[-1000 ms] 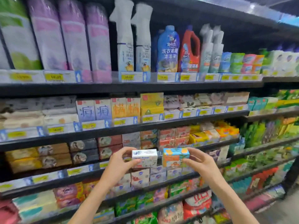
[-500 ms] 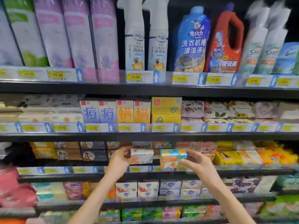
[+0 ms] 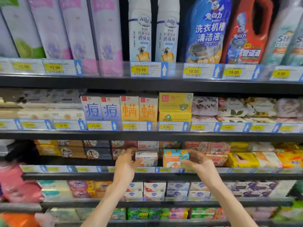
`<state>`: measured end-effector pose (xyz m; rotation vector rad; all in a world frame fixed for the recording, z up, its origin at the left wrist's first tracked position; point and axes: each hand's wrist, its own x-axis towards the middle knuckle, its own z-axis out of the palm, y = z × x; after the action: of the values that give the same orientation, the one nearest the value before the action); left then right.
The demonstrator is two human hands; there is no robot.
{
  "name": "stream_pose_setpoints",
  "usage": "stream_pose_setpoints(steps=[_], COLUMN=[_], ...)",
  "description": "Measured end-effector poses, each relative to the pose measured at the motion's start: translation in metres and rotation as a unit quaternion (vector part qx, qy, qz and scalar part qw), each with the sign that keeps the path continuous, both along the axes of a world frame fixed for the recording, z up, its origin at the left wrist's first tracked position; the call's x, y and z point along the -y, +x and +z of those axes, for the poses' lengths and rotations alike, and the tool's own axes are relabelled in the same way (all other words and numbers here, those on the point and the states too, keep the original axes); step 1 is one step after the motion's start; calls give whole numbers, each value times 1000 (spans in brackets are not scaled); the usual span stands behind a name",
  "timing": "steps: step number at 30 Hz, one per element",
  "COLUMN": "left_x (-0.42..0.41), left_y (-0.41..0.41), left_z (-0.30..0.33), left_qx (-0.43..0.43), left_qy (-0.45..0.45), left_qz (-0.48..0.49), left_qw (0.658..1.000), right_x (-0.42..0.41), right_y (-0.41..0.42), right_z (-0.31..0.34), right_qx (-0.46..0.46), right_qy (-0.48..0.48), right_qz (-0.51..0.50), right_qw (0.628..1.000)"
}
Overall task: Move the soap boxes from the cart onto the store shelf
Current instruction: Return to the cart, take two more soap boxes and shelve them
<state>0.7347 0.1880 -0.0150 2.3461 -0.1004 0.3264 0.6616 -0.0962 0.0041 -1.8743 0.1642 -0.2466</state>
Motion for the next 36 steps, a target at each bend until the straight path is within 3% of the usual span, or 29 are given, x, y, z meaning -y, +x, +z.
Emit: stream_pose_setpoints(steps=[23, 30, 36], left_x=[1, 5, 5], left_y=[6, 6, 6], left_z=[-3, -4, -4], left_qx=[9, 5, 5], left_qy=[-7, -10, 1], left_qz=[14, 0, -4], left_qw=[1000, 1000, 1000], right_x=[-40, -44, -44], right_y=[8, 11, 16], right_z=[-19, -21, -26], right_qx=[74, 75, 94], right_qy=[-222, -199, -236], right_qz=[-94, -120, -116], right_qw=[968, 970, 960])
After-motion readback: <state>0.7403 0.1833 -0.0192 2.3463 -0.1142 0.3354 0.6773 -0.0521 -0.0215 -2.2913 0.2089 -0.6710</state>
